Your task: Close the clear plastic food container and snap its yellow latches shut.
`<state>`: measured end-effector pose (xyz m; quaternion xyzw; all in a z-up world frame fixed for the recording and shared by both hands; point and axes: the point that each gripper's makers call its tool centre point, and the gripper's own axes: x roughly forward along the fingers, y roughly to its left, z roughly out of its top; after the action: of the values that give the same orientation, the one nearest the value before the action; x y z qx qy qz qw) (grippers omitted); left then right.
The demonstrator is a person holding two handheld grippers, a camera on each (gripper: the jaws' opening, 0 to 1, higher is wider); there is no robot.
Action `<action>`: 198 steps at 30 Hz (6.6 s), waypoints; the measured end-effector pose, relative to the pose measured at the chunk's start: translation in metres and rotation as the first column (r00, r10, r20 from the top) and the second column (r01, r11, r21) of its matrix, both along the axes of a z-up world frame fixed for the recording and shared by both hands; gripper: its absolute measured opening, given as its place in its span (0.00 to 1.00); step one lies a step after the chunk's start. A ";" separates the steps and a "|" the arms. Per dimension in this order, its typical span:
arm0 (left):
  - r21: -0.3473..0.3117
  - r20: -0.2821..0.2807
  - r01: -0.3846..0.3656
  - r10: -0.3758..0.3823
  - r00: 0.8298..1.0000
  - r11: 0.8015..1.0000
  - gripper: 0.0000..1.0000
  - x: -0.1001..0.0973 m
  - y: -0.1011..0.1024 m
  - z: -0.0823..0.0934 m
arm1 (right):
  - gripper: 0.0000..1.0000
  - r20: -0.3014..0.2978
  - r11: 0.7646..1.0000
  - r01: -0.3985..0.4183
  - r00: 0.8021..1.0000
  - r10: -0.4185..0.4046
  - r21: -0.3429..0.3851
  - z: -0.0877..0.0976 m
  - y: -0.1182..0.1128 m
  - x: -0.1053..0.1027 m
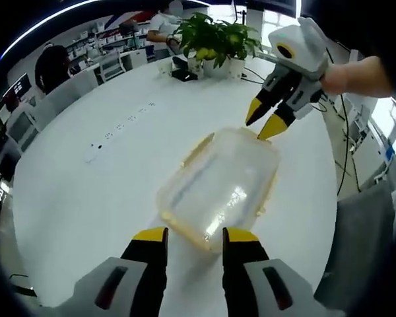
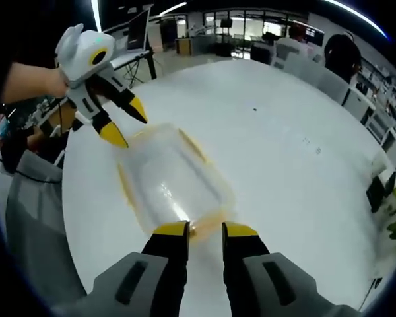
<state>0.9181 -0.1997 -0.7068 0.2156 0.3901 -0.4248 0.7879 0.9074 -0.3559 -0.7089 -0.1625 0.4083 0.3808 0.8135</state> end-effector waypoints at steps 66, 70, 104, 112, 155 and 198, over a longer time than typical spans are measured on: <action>-0.184 -0.407 -0.463 0.362 0.839 0.867 0.22 -0.001 0.001 -0.016 | 0.17 -0.345 0.856 0.414 0.888 -0.305 0.310 -0.008 0.004 -0.006; -0.171 -0.444 -0.474 0.362 0.820 0.864 0.22 -0.002 0.000 -0.017 | 0.17 -0.366 0.851 0.423 0.880 -0.303 0.311 -0.009 0.003 -0.006; -0.159 -0.577 -0.497 0.328 0.748 0.853 0.17 0.004 0.001 -0.017 | 0.14 -0.512 0.807 0.460 0.826 -0.236 0.371 -0.007 0.003 -0.002; -0.163 -0.571 -0.493 0.326 0.754 0.855 0.17 -0.001 0.001 -0.015 | 0.15 -0.508 0.800 0.462 0.829 -0.235 0.383 -0.008 0.000 -0.006; 0.108 -0.155 0.096 -0.078 0.985 0.989 0.20 0.006 -0.034 0.010 | 0.17 -0.150 0.966 0.112 0.986 -0.078 0.233 0.019 0.037 -0.007; 0.058 -0.143 0.179 -0.170 0.975 0.982 0.19 0.019 -0.083 0.007 | 0.22 -0.138 0.974 -0.049 0.987 0.082 0.222 0.009 0.074 -0.023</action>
<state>0.9370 -0.2831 -0.6993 0.2470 0.4376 -0.4922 0.7108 0.8841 -0.2816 -0.6998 -0.0575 0.4172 0.4608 0.7812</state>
